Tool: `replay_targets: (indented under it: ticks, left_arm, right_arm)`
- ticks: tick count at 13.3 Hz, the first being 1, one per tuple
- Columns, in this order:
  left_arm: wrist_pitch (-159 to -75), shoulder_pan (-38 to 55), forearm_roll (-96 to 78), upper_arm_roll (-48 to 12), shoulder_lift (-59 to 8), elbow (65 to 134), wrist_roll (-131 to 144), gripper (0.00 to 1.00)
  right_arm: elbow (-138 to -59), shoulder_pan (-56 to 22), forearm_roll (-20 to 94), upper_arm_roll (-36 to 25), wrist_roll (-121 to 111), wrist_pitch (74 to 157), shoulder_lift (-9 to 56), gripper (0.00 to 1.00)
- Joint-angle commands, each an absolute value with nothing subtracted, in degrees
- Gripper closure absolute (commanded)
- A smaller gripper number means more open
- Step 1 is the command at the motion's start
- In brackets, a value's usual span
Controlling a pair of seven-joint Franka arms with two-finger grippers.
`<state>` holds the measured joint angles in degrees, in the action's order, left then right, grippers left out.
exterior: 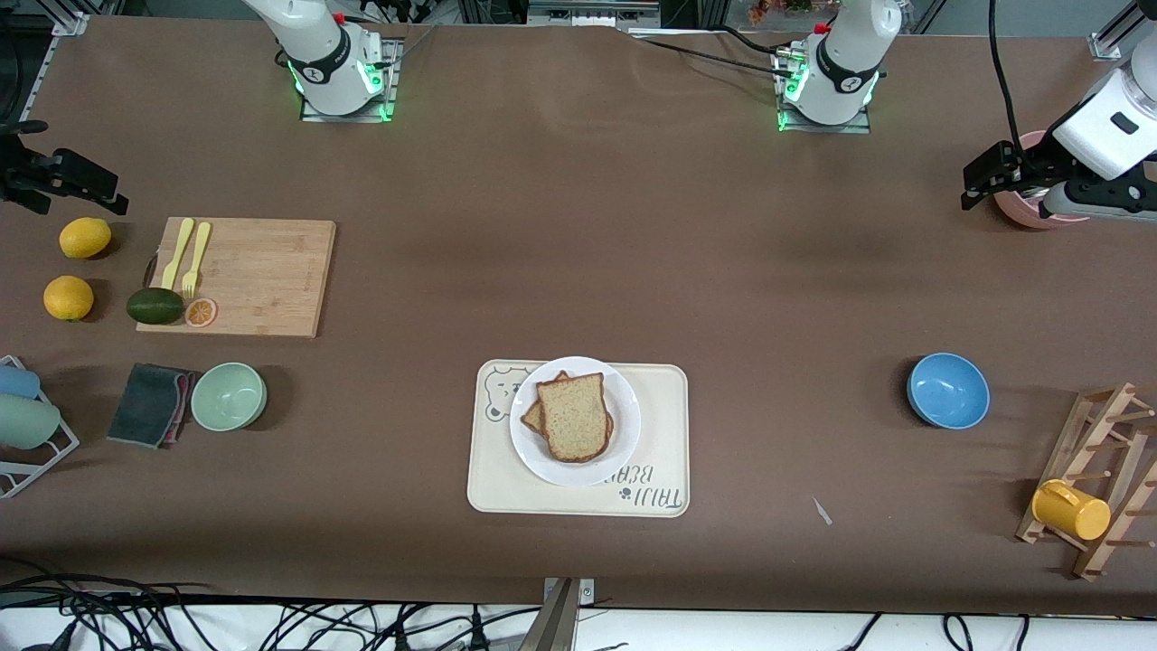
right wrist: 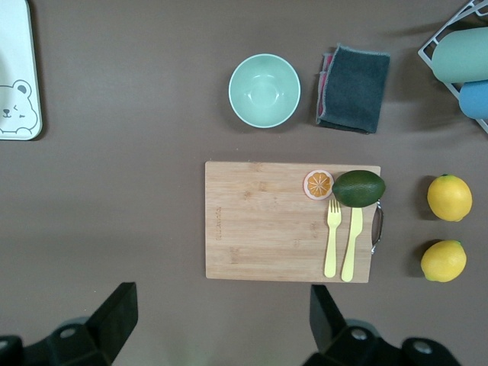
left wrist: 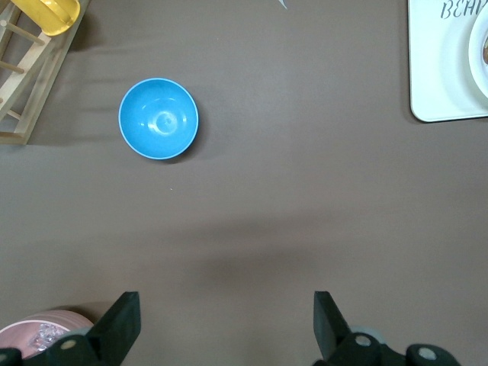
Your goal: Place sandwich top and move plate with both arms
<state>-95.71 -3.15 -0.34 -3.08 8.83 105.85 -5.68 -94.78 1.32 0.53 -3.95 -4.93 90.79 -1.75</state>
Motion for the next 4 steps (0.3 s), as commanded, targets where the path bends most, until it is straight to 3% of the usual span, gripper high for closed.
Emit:
replay_targets:
  ticks: [1,4]
  left_arm:
    - [-94.92,-3.52,0.97,-3.43,9.14,105.47,-5.98,0.00]
    - [-95.01,-3.52,0.97,-3.34,9.14,105.47,-5.98,0.00]
  right_arm:
    - [-93.87,0.88,1.41,-4.39,-4.57,89.91,-1.49,0.00]
    - [-93.87,0.88,1.41,-4.39,-4.57,89.91,-1.49,0.00]
